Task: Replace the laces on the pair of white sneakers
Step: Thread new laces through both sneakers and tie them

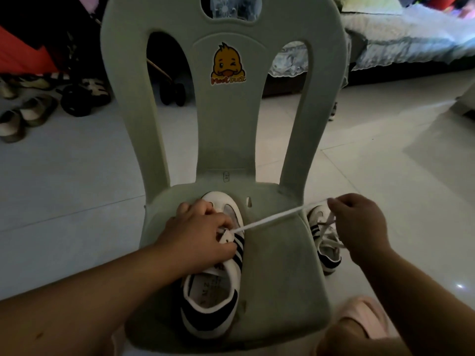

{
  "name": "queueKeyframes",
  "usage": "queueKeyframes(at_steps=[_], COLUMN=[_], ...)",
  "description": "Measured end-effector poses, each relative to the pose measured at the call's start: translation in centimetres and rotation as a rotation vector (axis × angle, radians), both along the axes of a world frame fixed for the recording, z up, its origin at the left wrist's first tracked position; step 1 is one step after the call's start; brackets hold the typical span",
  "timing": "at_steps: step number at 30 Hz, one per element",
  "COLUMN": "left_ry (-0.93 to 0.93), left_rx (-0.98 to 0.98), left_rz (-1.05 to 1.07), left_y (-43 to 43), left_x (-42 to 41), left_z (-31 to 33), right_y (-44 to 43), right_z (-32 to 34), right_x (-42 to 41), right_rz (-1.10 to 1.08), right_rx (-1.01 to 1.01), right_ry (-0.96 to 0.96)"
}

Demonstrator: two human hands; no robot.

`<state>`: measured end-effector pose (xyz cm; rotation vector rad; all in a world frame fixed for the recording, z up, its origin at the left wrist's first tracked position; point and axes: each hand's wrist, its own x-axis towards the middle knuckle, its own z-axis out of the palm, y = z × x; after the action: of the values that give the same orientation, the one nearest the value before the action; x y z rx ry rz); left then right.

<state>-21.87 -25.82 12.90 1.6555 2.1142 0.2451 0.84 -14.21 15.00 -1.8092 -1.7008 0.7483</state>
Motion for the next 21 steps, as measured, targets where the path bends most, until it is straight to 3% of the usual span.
queueKeyframes(at_steps=[2,6,9,11,15,21], left_ry=[-0.026,-0.117,-0.170,-0.199,-0.185,-0.124], left_rx=[-0.005,-0.016,-0.046,-0.062,-0.082,-0.099], left_rz=[-0.007,-0.023,-0.058,-0.080,-0.141,-0.181], left_y=[0.0,0.0,-0.3,-0.6,-0.9,-0.9], left_x=[-0.1,-0.9,-1.9,-2.3,-2.6,-3.1], left_z=[-0.2,-0.3,0.0,0.1,0.2,0.1], right_y=[-0.3,-1.0,-2.1,-3.2,-4.6,-4.2], right_z=[-0.4,-0.3,-0.7,-0.9,-1.8,-1.9], right_x=[0.1,-1.2,-3.2,-5.2,-8.2,-8.4], right_rz=[0.032,0.393,0.610,0.756,0.927,0.909], right_rx=[-0.031,-0.278,-0.184,-0.030,0.027,-0.038], right_ry=[-0.036,-0.368,-0.477,-0.439,-0.395,-0.338])
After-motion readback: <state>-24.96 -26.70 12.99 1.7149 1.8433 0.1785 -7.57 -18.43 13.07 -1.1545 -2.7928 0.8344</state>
